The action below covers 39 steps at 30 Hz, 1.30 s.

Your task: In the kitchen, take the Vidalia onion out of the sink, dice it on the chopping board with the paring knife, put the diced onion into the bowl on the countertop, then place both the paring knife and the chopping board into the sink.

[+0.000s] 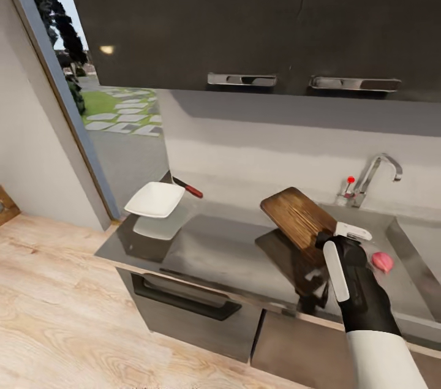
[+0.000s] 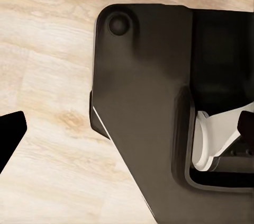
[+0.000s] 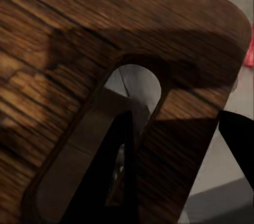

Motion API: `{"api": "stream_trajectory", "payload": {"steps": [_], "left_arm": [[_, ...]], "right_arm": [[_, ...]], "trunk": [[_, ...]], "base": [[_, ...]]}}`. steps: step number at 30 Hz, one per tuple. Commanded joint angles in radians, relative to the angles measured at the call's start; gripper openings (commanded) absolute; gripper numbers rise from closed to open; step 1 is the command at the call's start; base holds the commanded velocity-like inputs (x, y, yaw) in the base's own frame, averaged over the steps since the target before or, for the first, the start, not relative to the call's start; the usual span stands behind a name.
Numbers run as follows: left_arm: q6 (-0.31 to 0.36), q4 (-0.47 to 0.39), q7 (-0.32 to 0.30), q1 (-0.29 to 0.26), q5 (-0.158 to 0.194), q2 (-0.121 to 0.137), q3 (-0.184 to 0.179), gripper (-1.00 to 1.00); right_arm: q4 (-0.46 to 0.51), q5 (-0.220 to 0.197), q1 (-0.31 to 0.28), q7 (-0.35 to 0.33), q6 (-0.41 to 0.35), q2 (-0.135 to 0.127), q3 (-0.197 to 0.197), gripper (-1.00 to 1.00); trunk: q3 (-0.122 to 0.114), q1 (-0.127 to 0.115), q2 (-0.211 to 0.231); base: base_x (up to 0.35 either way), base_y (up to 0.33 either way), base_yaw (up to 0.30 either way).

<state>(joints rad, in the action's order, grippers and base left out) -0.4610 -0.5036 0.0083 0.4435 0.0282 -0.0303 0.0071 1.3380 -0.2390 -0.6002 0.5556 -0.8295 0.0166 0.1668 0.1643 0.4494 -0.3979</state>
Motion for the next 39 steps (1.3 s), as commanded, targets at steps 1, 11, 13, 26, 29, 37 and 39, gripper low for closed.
{"api": "stream_trajectory", "payload": {"steps": [1,11,13,26,29,37,39], "left_arm": [[-0.001,-0.003,0.001,0.000,0.002,0.000,0.001,1.00],[0.000,0.004,-0.001,-0.002,0.000,0.000,0.000,1.00],[0.001,0.025,-0.002,-0.001,-0.002,0.000,0.000,1.00],[0.001,0.067,-0.002,-0.002,-0.005,0.001,-0.001,1.00],[0.001,0.068,-0.002,-0.002,-0.005,0.001,-0.001,1.00],[0.001,0.069,-0.002,-0.002,-0.005,0.001,-0.001,1.00],[0.001,0.069,-0.002,-0.002,-0.005,0.001,-0.001,1.00]], "right_arm": [[0.001,-0.008,-0.001,0.009,0.000,0.001,0.000,-1.00],[0.032,0.129,-0.001,0.002,-0.011,-0.100,-0.143,-1.00],[0.052,0.137,-0.001,0.001,-0.031,-0.106,-0.175,-1.00],[0.104,0.142,-0.001,-0.275,-0.130,-0.115,-0.279,-1.00],[0.103,0.144,-0.001,-0.394,-0.144,-0.129,-0.278,-1.00],[0.087,0.144,-0.001,-0.566,-0.155,-0.177,-0.271,-1.00],[0.080,0.144,-0.001,-0.569,-0.156,-0.187,-0.271,-1.00]], "trunk": [[0.002,0.001,-0.002],[0.002,0.001,-0.002],[0.002,0.001,-0.002],[0.002,0.001,-0.002],[0.002,0.001,-0.002],[0.002,0.001,-0.002],[0.002,0.001,-0.002]], "base": [[0.000,0.000,0.281],[0.000,0.000,0.048],[0.000,0.000,0.001],[0.000,0.000,0.000],[0.000,0.000,0.000],[0.000,0.000,0.000],[0.000,0.000,0.000]]}}
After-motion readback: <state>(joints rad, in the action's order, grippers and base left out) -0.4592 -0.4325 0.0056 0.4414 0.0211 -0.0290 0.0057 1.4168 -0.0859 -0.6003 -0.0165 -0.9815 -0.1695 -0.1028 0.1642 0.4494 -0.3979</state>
